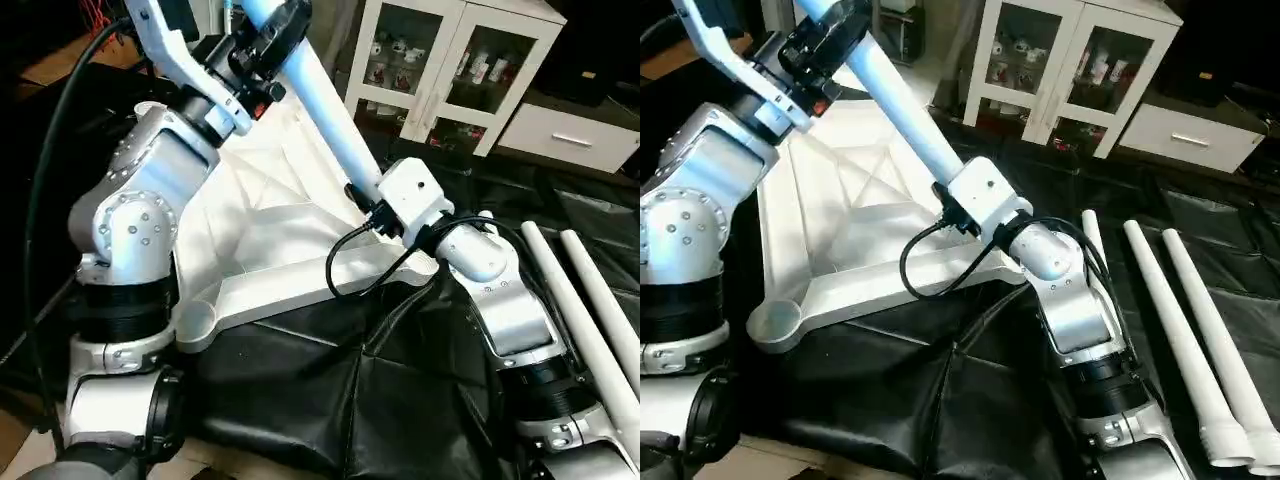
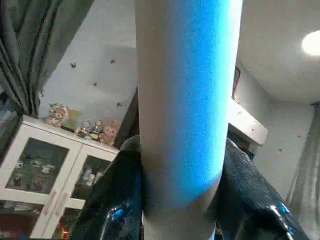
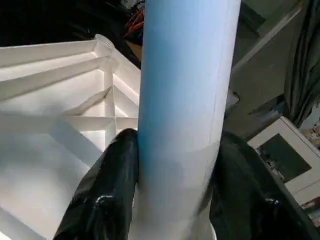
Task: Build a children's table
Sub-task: Pick table leg
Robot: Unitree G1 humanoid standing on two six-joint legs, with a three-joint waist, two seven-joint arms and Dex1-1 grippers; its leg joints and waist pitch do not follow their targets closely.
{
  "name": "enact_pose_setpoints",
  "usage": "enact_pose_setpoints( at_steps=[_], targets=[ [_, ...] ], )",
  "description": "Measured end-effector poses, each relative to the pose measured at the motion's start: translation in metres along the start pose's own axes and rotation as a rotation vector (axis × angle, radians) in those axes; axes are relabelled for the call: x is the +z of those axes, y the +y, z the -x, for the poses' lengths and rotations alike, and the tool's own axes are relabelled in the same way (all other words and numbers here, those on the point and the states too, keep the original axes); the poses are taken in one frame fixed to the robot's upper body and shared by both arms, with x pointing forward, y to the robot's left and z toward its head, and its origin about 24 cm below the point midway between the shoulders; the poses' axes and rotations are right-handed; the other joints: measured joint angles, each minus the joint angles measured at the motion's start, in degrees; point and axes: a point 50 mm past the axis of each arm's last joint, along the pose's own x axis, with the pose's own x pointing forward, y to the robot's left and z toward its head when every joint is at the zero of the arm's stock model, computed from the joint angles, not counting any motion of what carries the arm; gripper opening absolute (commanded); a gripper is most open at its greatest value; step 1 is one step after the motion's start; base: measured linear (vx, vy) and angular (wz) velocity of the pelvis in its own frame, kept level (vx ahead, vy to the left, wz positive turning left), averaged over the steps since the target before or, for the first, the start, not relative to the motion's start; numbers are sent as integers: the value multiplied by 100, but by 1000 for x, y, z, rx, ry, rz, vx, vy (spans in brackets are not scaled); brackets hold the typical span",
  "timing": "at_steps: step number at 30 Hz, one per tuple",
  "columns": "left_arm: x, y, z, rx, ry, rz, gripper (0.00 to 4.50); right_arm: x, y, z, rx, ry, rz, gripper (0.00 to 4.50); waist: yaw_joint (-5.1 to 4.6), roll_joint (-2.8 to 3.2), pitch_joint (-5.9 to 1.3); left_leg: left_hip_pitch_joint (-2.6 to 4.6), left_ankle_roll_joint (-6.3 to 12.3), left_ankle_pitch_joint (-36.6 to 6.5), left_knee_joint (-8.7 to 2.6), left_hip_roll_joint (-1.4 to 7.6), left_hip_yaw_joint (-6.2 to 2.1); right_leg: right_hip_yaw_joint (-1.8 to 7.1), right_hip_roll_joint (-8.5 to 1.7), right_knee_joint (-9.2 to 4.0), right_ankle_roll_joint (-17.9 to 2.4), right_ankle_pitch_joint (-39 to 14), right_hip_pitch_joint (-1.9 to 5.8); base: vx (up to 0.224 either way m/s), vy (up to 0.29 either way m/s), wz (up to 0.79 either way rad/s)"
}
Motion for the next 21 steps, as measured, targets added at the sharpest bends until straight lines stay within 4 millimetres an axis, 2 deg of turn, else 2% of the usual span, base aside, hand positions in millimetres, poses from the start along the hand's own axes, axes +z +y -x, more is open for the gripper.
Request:
enact_pose_setpoints(
  at_steps=[2, 4, 7, 10, 11, 15, 19, 21],
  targets=[
    [1, 0, -2, 20, -16, -3, 161, 1, 2, -1, 6, -14, -21, 254, -2, 0, 0, 0, 0, 0, 0, 0, 0, 0, 0, 0, 0, 0, 0, 0, 0, 0],
    [5, 5, -4, 98, -42, -34, 161, 6, 1, -1, 5, -42, -10, 258, -2, 2, 1, 0, 0, 0, 0, 0, 0, 1, 0, 0, 0, 0, 0, 0, 0, 0],
    [16, 20, 2, 236, -116, -86, 160, 14, -4, 3, -33, -94, 70, 298, -18, 2, 1, 0, 0, 0, 0, 1, -1, 0, 1, -1, -1, 1, 0, 0, 0, 0],
    [20, 21, 1, 285, -157, -100, 160, 21, -3, 3, -63, -150, 135, 311, 7, 2, 1, -2, 0, 0, 0, 1, -2, -1, 1, -2, 0, 0, 0, 0, 0, 0],
    [21, 20, 0, 290, -166, -101, 160, 24, 0, 2, -56, -170, 146, 334, 14, 2, 1, -2, 1, 0, 0, 1, -2, -1, 1, -3, 0, 0, 0, 0, 0, 0],
    [20, 17, -4, 318, -196, -69, 160, 36, 16, 2, 22, -237, 165, 342, 16, 1, 0, -1, 2, -1, 0, 0, -2, -1, 0, -4, 0, 1, 2, 0, 0, 0],
    [27, 22, -6, 382, -255, -13, 160, 17, 50, 10, 237, -164, 158, 342, 2, 2, 1, -1, 1, -1, 0, 0, -6, -2, 1, -5, -1, 1, 4, 0, 0, 0],
    [30, 23, -5, 391, -272, -3, 160, 12, 54, 11, 257, -141, 167, 342, -1, 2, 1, -1, 2, -1, 0, 0, -6, -2, 1, -5, -2, 2, 3, 0, 0, 0]
  ],
)
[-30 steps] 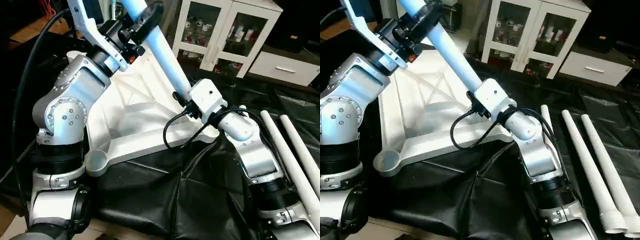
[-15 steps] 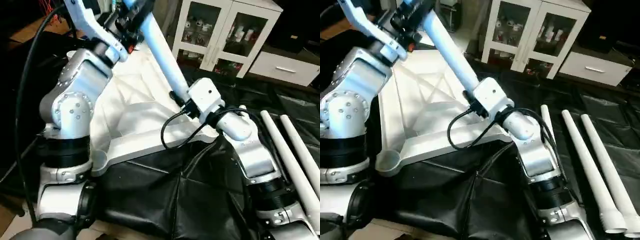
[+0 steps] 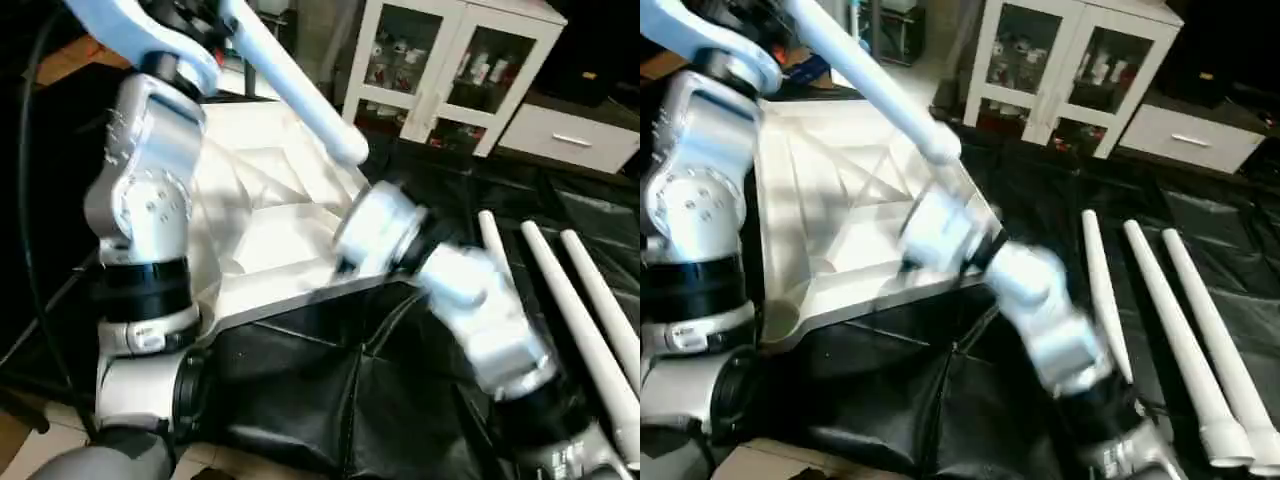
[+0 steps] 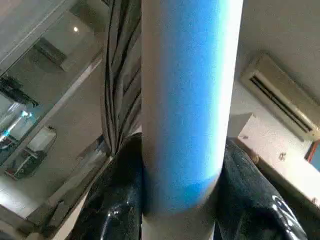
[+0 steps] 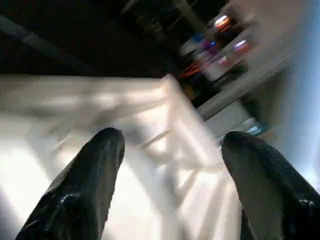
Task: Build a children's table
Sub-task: Pick table leg
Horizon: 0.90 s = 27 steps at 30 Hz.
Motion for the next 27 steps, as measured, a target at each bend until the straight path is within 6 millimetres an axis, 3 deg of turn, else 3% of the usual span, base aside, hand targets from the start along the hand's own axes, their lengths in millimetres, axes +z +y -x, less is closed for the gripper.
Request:
enact_pose_setpoints(
  at_steps=[11, 20, 23, 27],
  targets=[
    [-2, -1, 0, 5, 4, 30, 159, 2, -11, 0, -71, 5, 46, 342, 6, 0, 0, -1, 0, 0, 0, 0, -1, -1, 0, -2, 0, 0, 0, 0, 0, 0],
    [-3, -5, -2, -5, 30, 58, 159, 6, -32, 3, -198, -11, 82, 342, 10, -1, -1, -1, 0, 0, 0, 0, 0, -2, 0, -1, 0, 0, 0, 0, 0, 0],
    [5, -15, -8, -10, 53, 103, 159, 3, -32, 13, -195, -12, 38, 342, 34, -13, -2, -7, 4, -3, 0, 0, 0, -2, 0, -4, 2, -3, -2, 0, 0, 0],
    [27, -32, -16, -28, 16, 181, 159, -23, -8, 40, -92, 105, -21, 342, 33, -55, 9, -9, 11, -7, 0, 0, 4, 1, -1, -13, 5, -5, -2, 0, 0, 0]
  ],
)
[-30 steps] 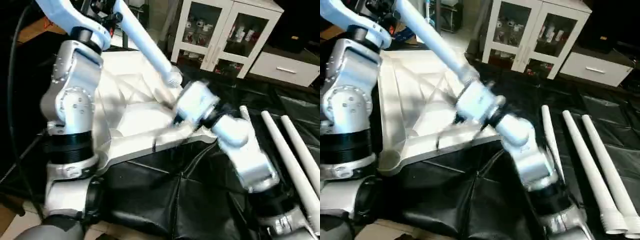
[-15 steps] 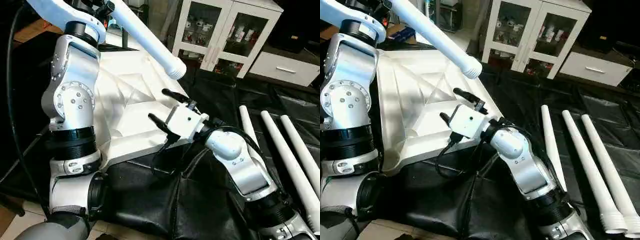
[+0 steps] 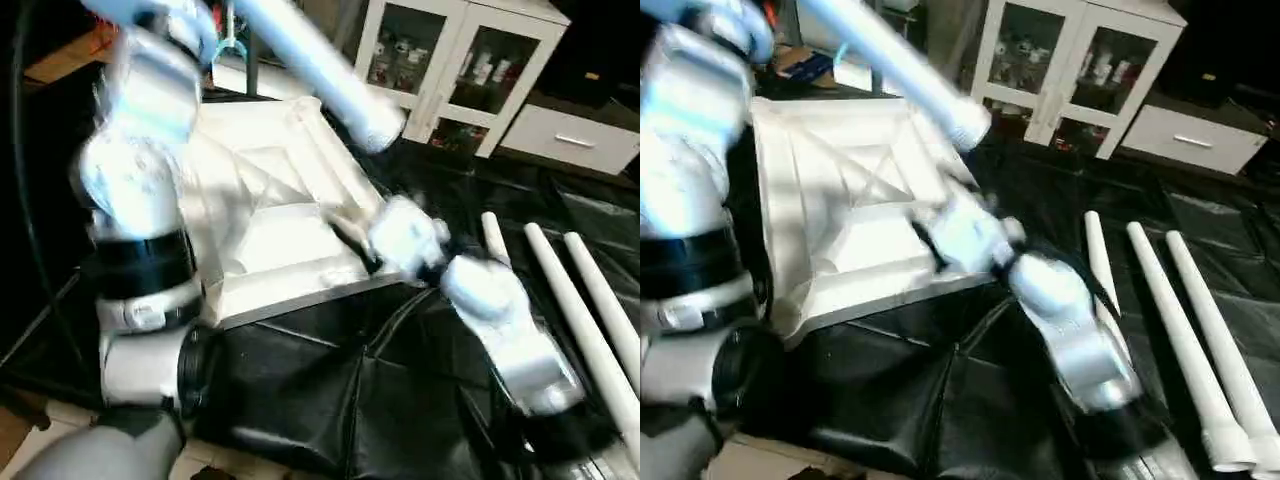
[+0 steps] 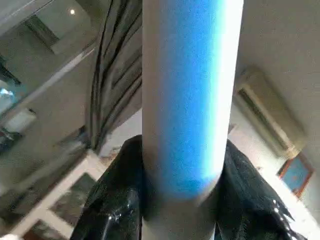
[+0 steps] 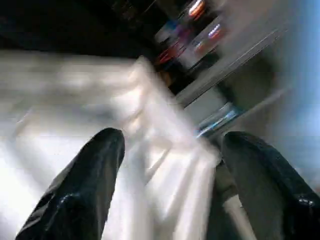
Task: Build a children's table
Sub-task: Pick table leg
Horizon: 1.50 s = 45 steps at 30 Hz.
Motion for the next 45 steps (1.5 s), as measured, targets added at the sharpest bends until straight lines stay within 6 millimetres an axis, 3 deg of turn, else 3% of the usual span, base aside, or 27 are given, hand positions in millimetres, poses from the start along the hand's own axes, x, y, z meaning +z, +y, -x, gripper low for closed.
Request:
enact_pose_setpoints(
  at_steps=[3, 8, 17, 19, 22, 29, 37, 45],
  targets=[
    [5, -7, 2, -10, -15, 50, 159, -9, 6, 10, 16, 41, -18, 342, -35, -12, 3, 4, -1, 1, 0, 0, 1, 0, 0, 1, 2, 0, 0, 0, 0, 0],
    [1, -9, 2, -18, 14, 65, 159, -2, 4, 8, 6, 6, -20, 342, -57, -24, 8, 4, -2, 1, 0, 1, -2, -1, 1, 4, 30, -12, -3, 0, 0, 0],
    [3, -2, 2, 18, 45, -134, 159, 33, -26, -9, -147, -121, 62, 342, -30, -35, 2, -13, -2, 2, 1, 0, -2, 0, 0, 3, 13, -3, -13, 0, 0, 0],
    [-12, 7, 10, 4, 100, -280, 159, 38, -34, -21, -189, -127, 62, 342, -46, -28, -1, -9, -2, 2, 1, -1, 0, 2, 0, 5, 11, -2, -12, 0, 0, 0],
    [-43, 18, 22, 8, 218, -302, 159, 43, -39, -33, -201, -129, 68, 342, -20, -23, 5, -14, -5, 4, 3, 0, -2, -1, 0, 9, 9, -2, -13, 0, 0, 0],
    [-62, 3, 24, -79, 285, -298, 159, 30, -45, -59, -230, -16, 37, 342, -48, -10, 6, -12, -8, 5, 5, 1, -1, -2, 1, 13, 3, 4, -17, 0, 0, 0],
    [-60, -7, 26, -181, 284, -360, 159, 18, -40, -67, -205, 66, -114, 342, -41, -6, 9, -12, -8, 5, 5, 2, 1, -1, 1, 14, 2, 4, -17, 0, 0, 0],
    [-61, -10, 27, -232, 286, -412, 159, 16, -37, -69, -183, 86, -180, 264, -35, -5, 8, -8, -12, 8, 5, 2, 1, 0, 0, 15, -2, 7, -15, 0, 0, 0]
  ],
)
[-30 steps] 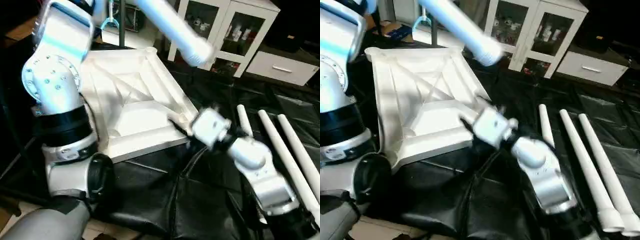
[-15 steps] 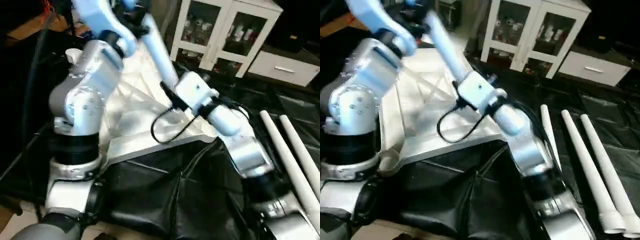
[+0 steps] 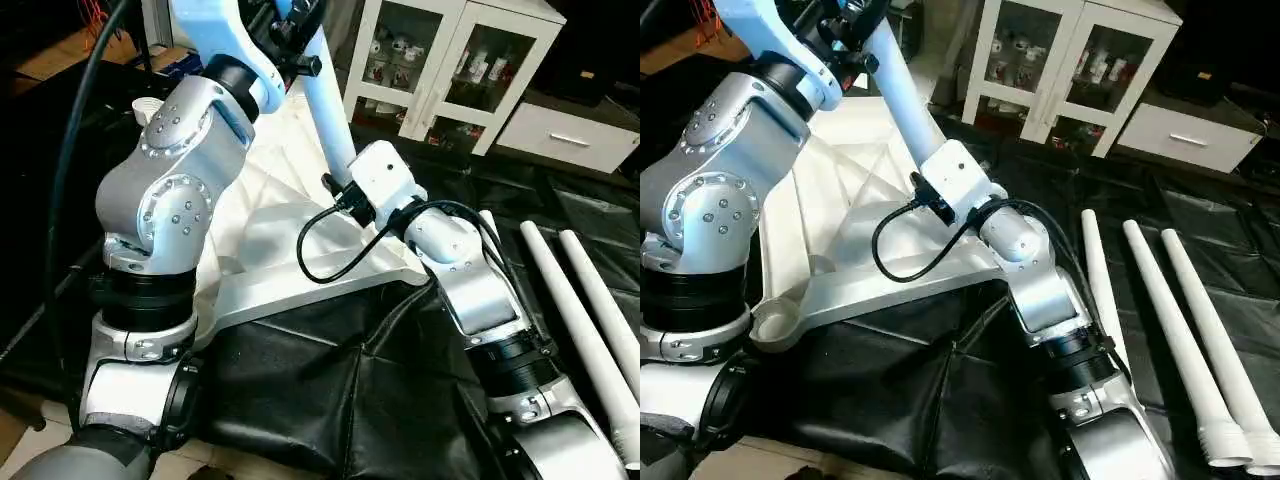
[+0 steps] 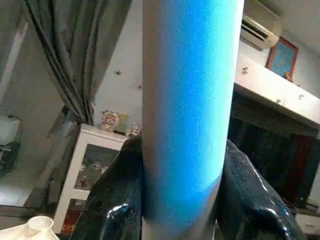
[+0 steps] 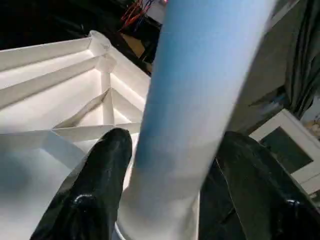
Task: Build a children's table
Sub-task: Pick table leg
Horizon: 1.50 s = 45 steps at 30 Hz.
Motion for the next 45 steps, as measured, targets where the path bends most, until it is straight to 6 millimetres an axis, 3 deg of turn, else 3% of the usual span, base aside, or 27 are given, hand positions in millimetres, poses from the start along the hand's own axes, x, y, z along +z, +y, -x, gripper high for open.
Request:
enact_pose_setpoints(
  at_steps=[9, 18, 20, 25, 34, 35, 45],
  targets=[
    [0, -6, 1, -55, 0, -36, 159, 0, -5, 0, -17, 9, -38, 196, -6, 2, 1, 1, -2, 1, 0, 0, 0, 0, 0, 1, 0, 0, 0, 0, 0, 0],
    [-3, -10, 3, -94, 10, -66, 159, -2, -5, -1, -30, 23, -49, 189, -1, 3, 1, 1, -30, 18, 0, 0, -1, -1, 0, 2, -2, 1, 0, 0, 0, 0],
    [-3, -10, 4, -95, 8, -70, 159, -2, -5, -1, -32, 22, -53, 244, -2, 3, 1, 1, -32, 19, 0, 0, -1, 0, 0, 2, -2, 1, 0, 0, 0, 0],
    [-4, -16, 3, -137, 11, -80, 159, -1, -5, -1, -32, 23, -56, 288, 4, 3, 1, 1, -36, 21, 0, 0, -1, 0, 0, 2, -2, 2, 0, 0, 0, 0],
    [-4, -16, 3, -146, 14, -94, 159, -2, -5, -1, -36, 34, -53, 288, 1, 10, 2, 2, -43, 25, 0, 0, -2, -1, 0, 6, -5, 4, 0, 0, 0, 0],
    [-4, -16, 3, -146, 14, -95, 159, -2, -5, -1, -35, 34, -54, 262, 1, 10, 2, 2, -43, 25, 0, 0, -2, -1, 0, 6, -6, 4, 0, 0, 0, 0],
    [-4, -17, 4, -158, 12, -96, 159, -2, -6, -1, -30, 30, -76, 198, 0, 11, 2, 2, -43, 25, 0, 0, -2, -1, 0, 6, -6, 4, 0, 0, 0, 0]
  ],
)
